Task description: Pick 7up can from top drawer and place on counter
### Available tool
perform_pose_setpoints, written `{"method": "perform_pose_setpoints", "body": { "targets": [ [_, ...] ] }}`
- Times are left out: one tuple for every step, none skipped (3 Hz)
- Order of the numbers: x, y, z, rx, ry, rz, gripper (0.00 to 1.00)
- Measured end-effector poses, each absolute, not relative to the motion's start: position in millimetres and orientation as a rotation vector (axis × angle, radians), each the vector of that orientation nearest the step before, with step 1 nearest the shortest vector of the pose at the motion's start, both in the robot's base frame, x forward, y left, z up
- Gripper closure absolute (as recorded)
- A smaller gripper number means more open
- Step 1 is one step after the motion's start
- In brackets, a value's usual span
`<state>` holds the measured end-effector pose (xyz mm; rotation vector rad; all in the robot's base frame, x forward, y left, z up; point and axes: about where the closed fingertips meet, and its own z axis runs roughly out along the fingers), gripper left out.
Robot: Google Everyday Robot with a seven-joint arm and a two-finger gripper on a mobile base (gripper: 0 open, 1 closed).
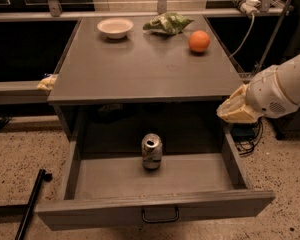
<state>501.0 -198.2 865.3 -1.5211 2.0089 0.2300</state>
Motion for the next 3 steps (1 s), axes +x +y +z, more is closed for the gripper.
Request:
{"method": "perform_pose_setpoints", "body": {
  "targets": [
    [501, -198, 865, -1.522, 2.009, 0.229, 1.0],
    [506, -184, 836, -1.559, 1.944, 0.239, 1.0],
    [514, -154, 804, -1.588, 1.858, 0.309, 0.81]
  ]
}}
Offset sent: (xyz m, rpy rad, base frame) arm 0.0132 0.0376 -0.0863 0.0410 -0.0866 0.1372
